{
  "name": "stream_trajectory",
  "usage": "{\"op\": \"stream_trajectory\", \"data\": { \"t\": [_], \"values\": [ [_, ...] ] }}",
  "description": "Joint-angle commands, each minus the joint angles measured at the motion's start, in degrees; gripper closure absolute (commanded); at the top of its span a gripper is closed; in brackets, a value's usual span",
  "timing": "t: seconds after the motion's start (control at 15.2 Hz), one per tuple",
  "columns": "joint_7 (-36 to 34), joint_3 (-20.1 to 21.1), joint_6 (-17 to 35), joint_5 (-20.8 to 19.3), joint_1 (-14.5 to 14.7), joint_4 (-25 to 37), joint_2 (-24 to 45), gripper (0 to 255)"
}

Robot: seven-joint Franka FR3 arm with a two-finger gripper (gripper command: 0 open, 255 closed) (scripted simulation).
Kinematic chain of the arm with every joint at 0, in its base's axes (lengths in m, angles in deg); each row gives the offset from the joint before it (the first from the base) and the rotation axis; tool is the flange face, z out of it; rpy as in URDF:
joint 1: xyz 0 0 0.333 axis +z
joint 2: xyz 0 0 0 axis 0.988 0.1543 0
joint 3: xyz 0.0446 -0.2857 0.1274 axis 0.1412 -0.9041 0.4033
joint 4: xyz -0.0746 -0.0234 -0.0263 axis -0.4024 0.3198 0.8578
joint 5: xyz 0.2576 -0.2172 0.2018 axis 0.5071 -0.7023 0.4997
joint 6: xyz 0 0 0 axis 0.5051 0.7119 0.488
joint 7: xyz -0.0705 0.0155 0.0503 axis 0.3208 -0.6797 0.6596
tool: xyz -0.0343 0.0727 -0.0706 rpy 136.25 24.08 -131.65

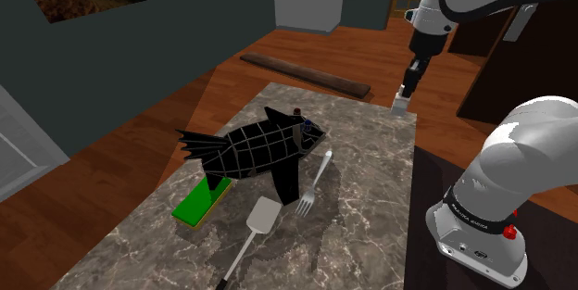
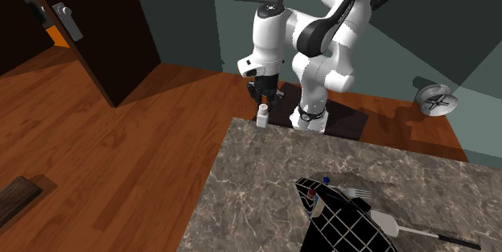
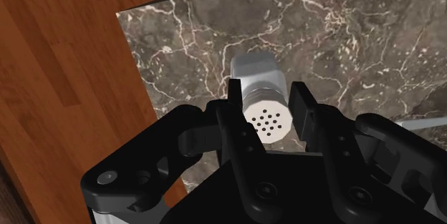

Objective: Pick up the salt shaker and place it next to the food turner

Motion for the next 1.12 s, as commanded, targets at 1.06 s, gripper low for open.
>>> {"op": "stream_trajectory", "data": {
  "t": [1.06],
  "values": [
    [-1.29, 3.51, -12.67, 3.17, 1.6, 12.08, -0.49, 255]
  ]
}}
